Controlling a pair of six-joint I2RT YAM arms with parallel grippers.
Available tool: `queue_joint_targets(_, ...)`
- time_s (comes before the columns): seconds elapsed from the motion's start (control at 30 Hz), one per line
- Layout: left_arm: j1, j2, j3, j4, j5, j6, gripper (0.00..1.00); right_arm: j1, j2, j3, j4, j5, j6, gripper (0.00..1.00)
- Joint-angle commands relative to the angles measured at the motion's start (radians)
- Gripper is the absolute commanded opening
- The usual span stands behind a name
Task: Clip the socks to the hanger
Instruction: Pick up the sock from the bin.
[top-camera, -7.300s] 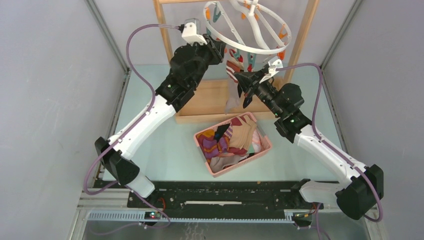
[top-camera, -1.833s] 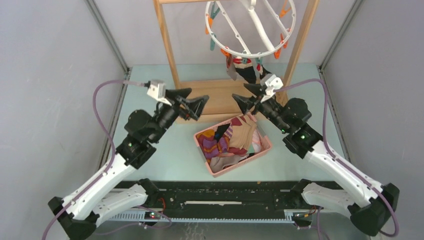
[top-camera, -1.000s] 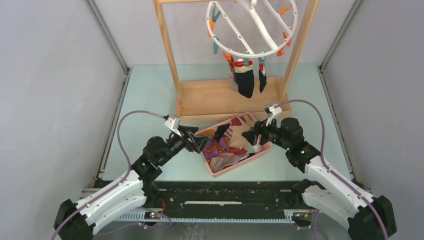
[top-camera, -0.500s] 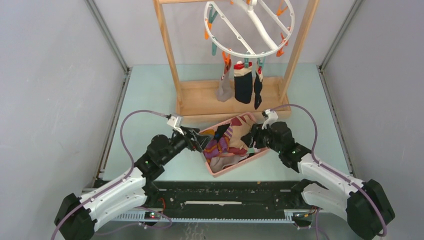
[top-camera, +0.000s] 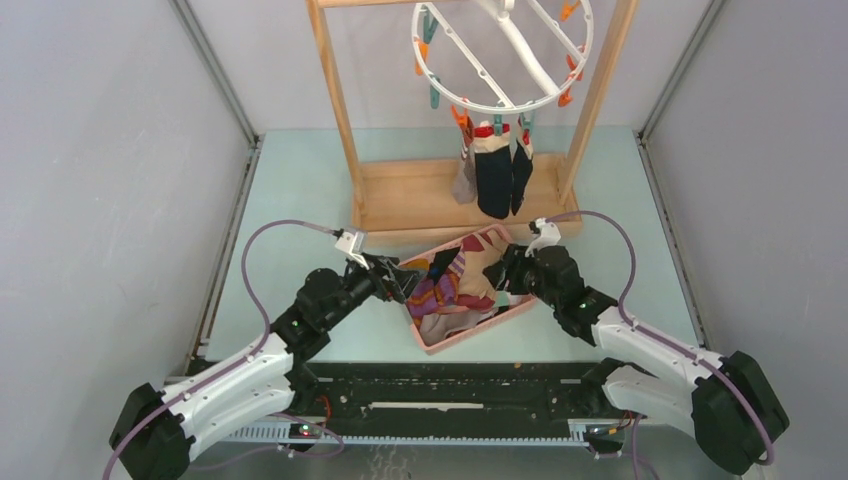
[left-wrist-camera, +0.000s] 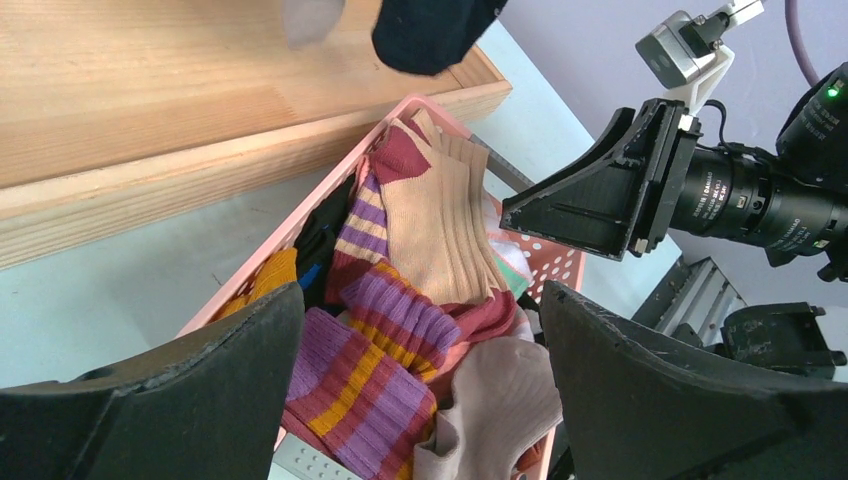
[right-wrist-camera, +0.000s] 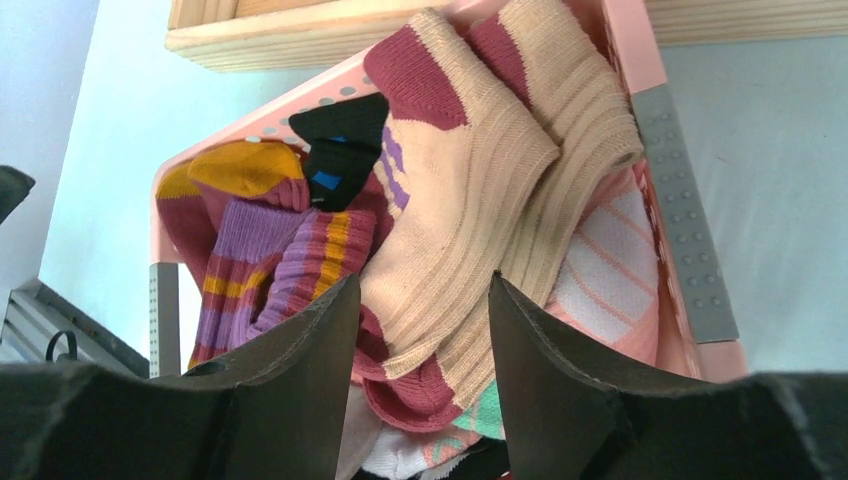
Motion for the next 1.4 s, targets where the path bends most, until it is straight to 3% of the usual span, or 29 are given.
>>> queue_joint_targets(0.0,0.004,-0.004,-0.031,0.031,-0.018,-0.015,0.92,0.01,0.007,-0.004,0.04,0.07,0.057,0.58)
queue_joint_targets(0.33,0.005,0.0,-0.034,0.034,-0.018,-0.005,0.92,0.017,0.088,0.007,0.123,0.115,0.105,0.44)
queue_joint_targets(0.67,0.005,-0.006,-0.033,0.027,-0.018,0.008,0.92,0.024,0.295,0.102,0.12,0.14,0.141,0.52)
queue_joint_targets(0.8,0.006,-0.004,-0.029,0.02,-0.045,0.015,0.92,0.03,0.325,0.107,0.158,0.125,0.136,0.45)
queue_joint_targets(1.03,0.006,-0.007,-0.023,0.013,-0.044,0.023,0.91,0.043,0.175,0.104,0.222,0.11,0.072,0.16)
queue_joint_targets(1.2,0.006,0.001,-0.017,0.02,-0.035,0.028,0.91,0.032,0.045,0.102,0.241,0.15,0.036,0.12)
queue_joint_targets(1.37,0.005,0.007,-0.013,0.023,-0.028,0.03,0.91,-0.001,0.026,0.102,0.208,0.13,0.031,0.12)
